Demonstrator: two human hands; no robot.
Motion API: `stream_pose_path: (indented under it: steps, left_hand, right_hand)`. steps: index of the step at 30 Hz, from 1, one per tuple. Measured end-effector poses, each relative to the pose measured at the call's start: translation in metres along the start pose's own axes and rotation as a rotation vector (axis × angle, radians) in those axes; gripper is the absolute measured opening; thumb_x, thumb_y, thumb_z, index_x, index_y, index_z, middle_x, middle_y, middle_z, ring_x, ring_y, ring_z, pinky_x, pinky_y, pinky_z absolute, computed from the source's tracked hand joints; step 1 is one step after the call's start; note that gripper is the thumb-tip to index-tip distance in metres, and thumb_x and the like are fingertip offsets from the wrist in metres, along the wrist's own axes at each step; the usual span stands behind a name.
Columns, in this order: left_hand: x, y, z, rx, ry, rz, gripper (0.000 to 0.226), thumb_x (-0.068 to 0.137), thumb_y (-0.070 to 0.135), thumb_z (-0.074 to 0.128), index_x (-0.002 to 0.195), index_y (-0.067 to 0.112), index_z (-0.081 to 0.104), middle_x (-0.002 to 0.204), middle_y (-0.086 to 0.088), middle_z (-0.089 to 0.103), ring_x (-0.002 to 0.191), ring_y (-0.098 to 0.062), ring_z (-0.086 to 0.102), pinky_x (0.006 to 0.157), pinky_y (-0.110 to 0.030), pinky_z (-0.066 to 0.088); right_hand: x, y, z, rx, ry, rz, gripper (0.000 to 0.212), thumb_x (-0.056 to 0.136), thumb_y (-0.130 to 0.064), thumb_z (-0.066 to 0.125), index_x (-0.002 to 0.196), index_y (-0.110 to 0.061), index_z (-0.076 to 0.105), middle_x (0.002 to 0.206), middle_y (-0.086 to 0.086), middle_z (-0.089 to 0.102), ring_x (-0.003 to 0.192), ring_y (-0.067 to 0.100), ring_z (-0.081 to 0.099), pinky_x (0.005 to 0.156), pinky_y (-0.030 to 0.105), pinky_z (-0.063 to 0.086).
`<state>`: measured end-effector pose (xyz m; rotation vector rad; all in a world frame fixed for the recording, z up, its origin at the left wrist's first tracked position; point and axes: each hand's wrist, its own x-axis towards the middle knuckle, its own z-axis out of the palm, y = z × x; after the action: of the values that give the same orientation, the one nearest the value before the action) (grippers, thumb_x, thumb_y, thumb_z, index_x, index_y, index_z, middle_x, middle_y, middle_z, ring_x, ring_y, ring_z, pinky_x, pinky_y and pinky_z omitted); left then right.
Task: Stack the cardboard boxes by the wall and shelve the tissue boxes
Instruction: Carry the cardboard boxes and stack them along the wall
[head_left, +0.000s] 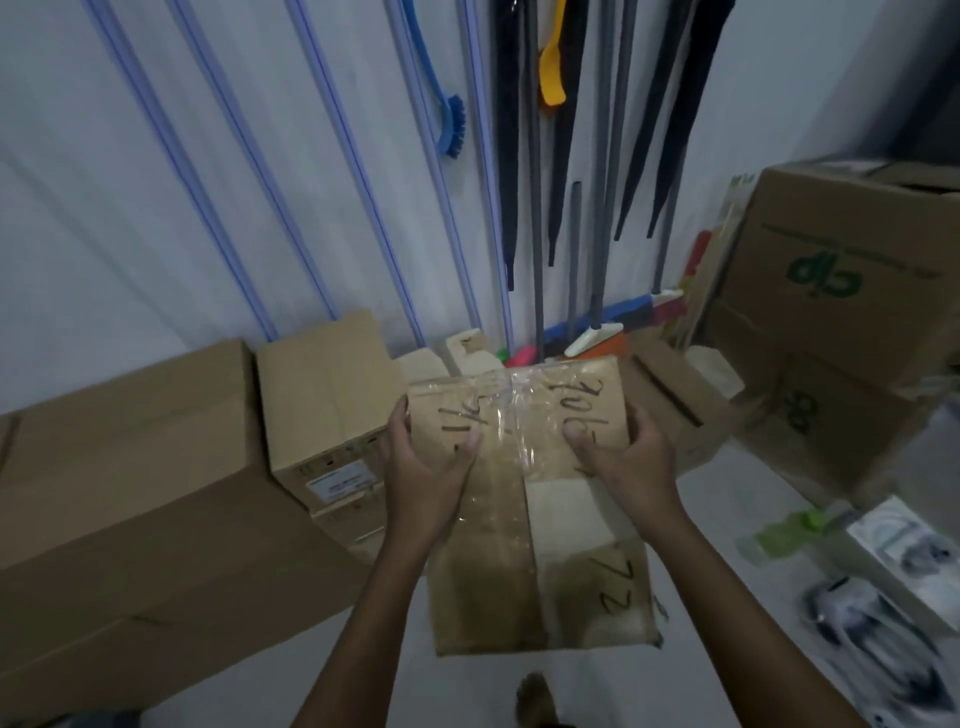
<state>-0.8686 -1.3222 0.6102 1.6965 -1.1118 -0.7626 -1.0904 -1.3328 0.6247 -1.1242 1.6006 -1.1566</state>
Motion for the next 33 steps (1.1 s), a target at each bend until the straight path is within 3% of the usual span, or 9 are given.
stream_pose_path:
  steps: [2, 6, 12, 15, 19, 26, 28, 30, 33]
  left_hand:
    - [0.035, 0.005, 0.02, -0.016, 0.028, -0.023, 0.097, 0.075, 0.049, 0.086, 0.153, 0.037, 0.03, 0.153, -0.001, 0.044, 0.134, -0.019, 0.05, 0.104, -0.047, 0.051]
    - [0.101, 0.014, 0.05, 0.039, 0.164, -0.053, 0.09, 0.077, 0.048, 0.085, 0.152, 0.038, 0.038, 0.15, 0.003, 0.053, 0.134, -0.019, 0.054, 0.107, -0.047, 0.05]
    - [0.195, 0.008, 0.087, 0.18, 0.248, -0.176, 0.088, 0.085, 0.036, 0.081, 0.159, 0.023, 0.034, 0.158, 0.001, 0.044, 0.142, -0.02, 0.045, 0.109, -0.024, 0.036]
    - [0.233, -0.008, 0.099, 0.302, 0.254, -0.225, 0.087, 0.089, 0.036, 0.076, 0.16, 0.019, 0.029, 0.159, -0.003, 0.043, 0.142, -0.024, 0.045, 0.113, -0.032, 0.037]
    - [0.274, -0.033, 0.117, 0.479, 0.224, -0.248, 0.078, 0.092, 0.03, 0.07, 0.157, 0.008, 0.031, 0.156, -0.014, 0.042, 0.142, -0.028, 0.038, 0.11, -0.032, 0.035]
    - [0.271, -0.085, 0.128, 0.597, 0.15, -0.114, 0.061, 0.096, 0.046, 0.045, 0.147, 0.013, 0.051, 0.161, -0.024, 0.031, 0.152, -0.038, 0.024, 0.12, -0.054, 0.031]
    - [0.246, -0.085, 0.132, 0.626, 0.133, -0.108, 0.057, 0.1, 0.042, 0.039, 0.154, 0.023, 0.043, 0.167, -0.015, 0.023, 0.156, -0.032, 0.016, 0.122, -0.054, 0.023]
    - [0.214, -0.081, 0.136, 0.699, 0.11, -0.084, 0.056, 0.101, 0.039, 0.038, 0.156, 0.029, 0.038, 0.168, -0.008, 0.023, 0.156, -0.027, 0.016, 0.121, -0.053, 0.021]
    - [0.167, -0.081, 0.148, 0.817, 0.053, -0.096, 0.056, 0.101, 0.045, 0.04, 0.154, 0.029, 0.042, 0.166, -0.01, 0.029, 0.154, -0.036, 0.022, 0.12, -0.059, 0.027]
  right_hand:
    - [0.042, -0.007, 0.005, -0.012, -0.037, 0.006, 0.055, 0.082, -0.03, 0.08, 0.131, -0.022, 0.058, 0.114, -0.008, 0.067, 0.099, 0.004, 0.062, 0.074, 0.023, 0.052]
    - [0.135, -0.01, 0.025, -0.042, -0.261, 0.027, 0.05, 0.089, -0.021, 0.074, 0.135, -0.024, 0.055, 0.118, -0.007, 0.068, 0.108, 0.011, 0.064, 0.089, 0.036, 0.057]
    - [0.261, -0.004, 0.08, -0.18, -0.39, 0.09, 0.053, 0.087, -0.013, 0.073, 0.134, -0.023, 0.051, 0.119, -0.003, 0.064, 0.109, 0.018, 0.061, 0.089, 0.035, 0.055]
    - [0.304, 0.004, 0.112, -0.234, -0.403, 0.116, 0.05, 0.085, -0.011, 0.073, 0.13, -0.018, 0.052, 0.117, -0.001, 0.062, 0.105, 0.02, 0.061, 0.09, 0.037, 0.054]
    - [0.343, 0.019, 0.152, -0.38, -0.444, 0.109, 0.038, 0.093, -0.019, 0.066, 0.125, -0.012, 0.049, 0.114, 0.004, 0.063, 0.095, 0.022, 0.063, 0.07, 0.024, 0.042]
    - [0.38, 0.06, 0.177, -0.338, -0.704, -0.011, 0.05, 0.095, -0.026, 0.064, 0.136, -0.013, 0.039, 0.13, 0.007, 0.059, 0.117, 0.026, 0.061, 0.092, 0.041, 0.054]
    - [0.374, 0.064, 0.171, -0.418, -0.739, -0.094, 0.074, 0.092, -0.036, 0.064, 0.151, -0.02, 0.023, 0.146, 0.011, 0.044, 0.132, 0.03, 0.05, 0.103, 0.047, 0.049]
    - [0.353, 0.069, 0.151, -0.646, -0.783, -0.359, 0.098, 0.087, -0.056, 0.063, 0.159, -0.03, 0.001, 0.164, 0.01, 0.017, 0.15, 0.031, 0.023, 0.117, 0.045, 0.029]
    - [0.318, 0.075, 0.122, -0.818, -0.969, -0.609, 0.111, 0.075, -0.08, 0.058, 0.159, -0.034, 0.001, 0.167, 0.003, -0.013, 0.154, 0.024, -0.008, 0.119, 0.038, 0.009]
